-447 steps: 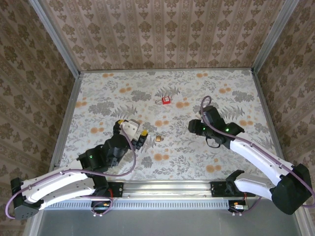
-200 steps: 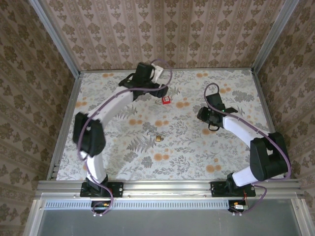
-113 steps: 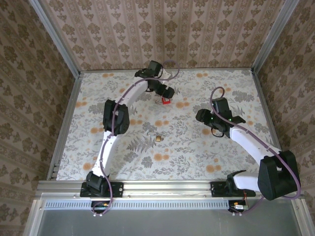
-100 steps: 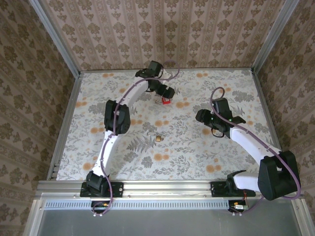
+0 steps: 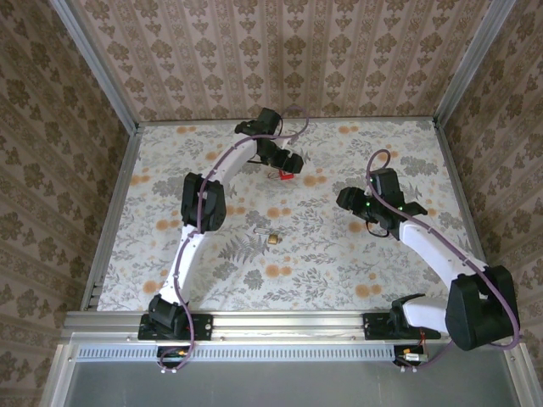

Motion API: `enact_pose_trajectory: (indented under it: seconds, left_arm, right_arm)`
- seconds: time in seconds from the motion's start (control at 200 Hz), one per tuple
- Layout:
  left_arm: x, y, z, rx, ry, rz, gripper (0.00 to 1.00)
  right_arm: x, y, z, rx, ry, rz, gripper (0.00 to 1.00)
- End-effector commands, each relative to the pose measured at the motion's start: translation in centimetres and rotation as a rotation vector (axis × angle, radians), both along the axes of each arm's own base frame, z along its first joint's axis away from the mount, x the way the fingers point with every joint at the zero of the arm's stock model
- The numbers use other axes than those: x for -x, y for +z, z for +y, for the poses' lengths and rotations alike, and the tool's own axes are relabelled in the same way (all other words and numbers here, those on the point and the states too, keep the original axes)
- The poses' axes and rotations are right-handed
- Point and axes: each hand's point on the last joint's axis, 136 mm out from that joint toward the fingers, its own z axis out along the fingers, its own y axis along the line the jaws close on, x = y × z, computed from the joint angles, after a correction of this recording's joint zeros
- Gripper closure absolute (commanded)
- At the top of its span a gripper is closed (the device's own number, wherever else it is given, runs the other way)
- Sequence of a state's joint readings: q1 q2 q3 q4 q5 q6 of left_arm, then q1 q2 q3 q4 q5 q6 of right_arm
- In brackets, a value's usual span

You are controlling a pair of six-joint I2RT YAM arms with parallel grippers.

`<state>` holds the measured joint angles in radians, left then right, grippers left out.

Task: Unlock with the key

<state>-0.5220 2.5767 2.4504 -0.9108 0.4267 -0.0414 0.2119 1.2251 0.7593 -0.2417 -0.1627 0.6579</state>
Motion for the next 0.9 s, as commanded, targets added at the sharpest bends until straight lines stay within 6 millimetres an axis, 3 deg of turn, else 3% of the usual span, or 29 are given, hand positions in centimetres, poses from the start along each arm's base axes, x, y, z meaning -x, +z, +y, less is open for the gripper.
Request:
enact_pose_trajectory:
  seconds: [0.0, 0.265, 0.405, 0.555, 0.735, 0.895]
  left_arm:
    - [0.2, 0.3, 0.4, 0.002, 0.057, 0.063, 0.16]
    - [0.5, -1.4, 1.2, -0.015, 0.13, 0.145, 0.17]
    - [0.2, -1.6, 1.8, 0.017, 0.202, 0.188, 0.01]
    - [0.8, -1.7, 0.9, 0.084, 0.212, 0.273, 0.0]
    - [2.8, -1.5, -0.6, 0.081, 0.162, 0.293, 0.0]
    - [5.6, -2.1, -2.1, 0.033, 0.101, 0.297, 0.0]
  right_arm:
    - [0.4, 0.7, 0.0, -0.018, 0.008, -0.023, 0.4]
    - [1.1, 1.3, -0.2, -0.018, 0.011, -0.038, 0.39]
    - [1.4, 1.3, -0.3, -0.021, 0.01, -0.04, 0.39]
    - [1.5, 1.5, -0.2, -0.03, 0.015, -0.044, 0.39]
    - [1.7, 2.0, -0.3, -0.035, 0.012, -0.055, 0.39]
    - [1.8, 1.7, -0.4, -0.042, 0.011, -0.052, 0.39]
